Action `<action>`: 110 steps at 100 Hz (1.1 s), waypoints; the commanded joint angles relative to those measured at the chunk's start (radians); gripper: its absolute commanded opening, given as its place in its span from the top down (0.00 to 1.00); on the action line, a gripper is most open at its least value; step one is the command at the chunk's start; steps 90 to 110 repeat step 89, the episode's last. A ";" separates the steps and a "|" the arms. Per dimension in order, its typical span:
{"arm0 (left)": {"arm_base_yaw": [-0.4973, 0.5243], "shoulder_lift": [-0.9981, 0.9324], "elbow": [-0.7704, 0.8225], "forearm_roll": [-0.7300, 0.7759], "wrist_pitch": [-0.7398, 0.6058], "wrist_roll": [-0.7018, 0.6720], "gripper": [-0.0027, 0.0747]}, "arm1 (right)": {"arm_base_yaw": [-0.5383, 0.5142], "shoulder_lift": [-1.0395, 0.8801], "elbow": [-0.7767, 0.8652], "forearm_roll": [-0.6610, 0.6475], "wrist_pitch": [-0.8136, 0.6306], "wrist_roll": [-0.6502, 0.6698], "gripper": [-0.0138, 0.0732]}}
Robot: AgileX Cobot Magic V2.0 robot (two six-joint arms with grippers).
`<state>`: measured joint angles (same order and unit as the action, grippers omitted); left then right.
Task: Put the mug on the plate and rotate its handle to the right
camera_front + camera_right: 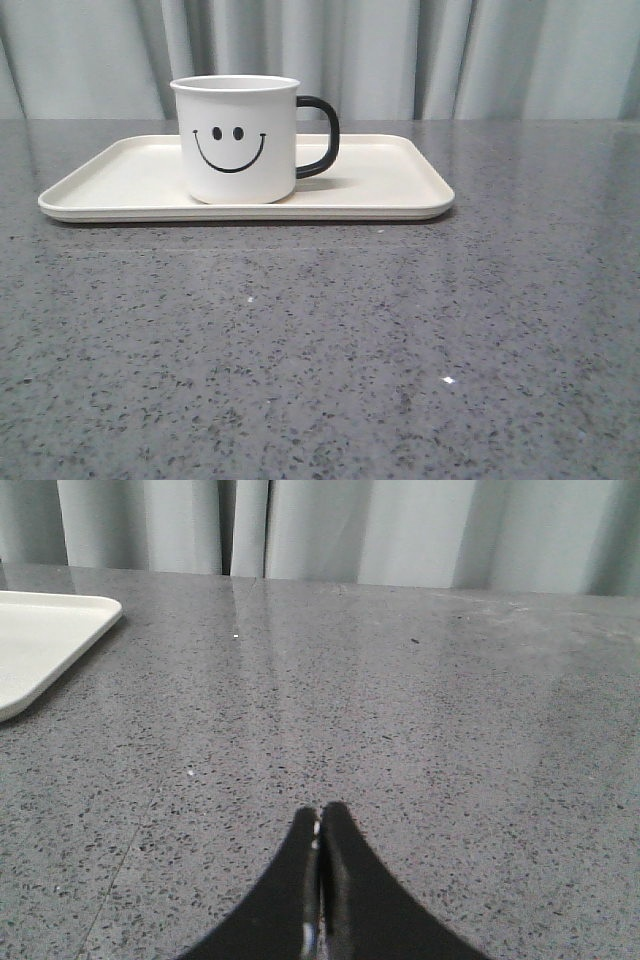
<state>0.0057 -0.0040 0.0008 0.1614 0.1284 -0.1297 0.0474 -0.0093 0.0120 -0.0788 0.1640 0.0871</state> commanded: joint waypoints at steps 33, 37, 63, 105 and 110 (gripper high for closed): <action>0.002 -0.030 0.009 -0.007 -0.084 -0.002 0.99 | -0.007 -0.018 0.015 0.002 -0.164 -0.006 0.92; 0.002 -0.030 0.009 -0.007 -0.084 -0.002 0.99 | -0.007 -0.018 0.015 0.002 -0.164 -0.006 0.92; 0.002 -0.030 0.009 -0.007 -0.084 -0.002 0.99 | -0.007 -0.018 0.015 0.002 -0.164 -0.006 0.92; 0.002 -0.030 0.009 -0.007 -0.084 -0.002 0.99 | -0.007 -0.018 0.015 0.002 -0.164 -0.006 0.92; 0.002 -0.030 0.009 -0.007 -0.084 -0.002 0.99 | -0.007 -0.018 0.015 0.002 -0.164 -0.006 0.92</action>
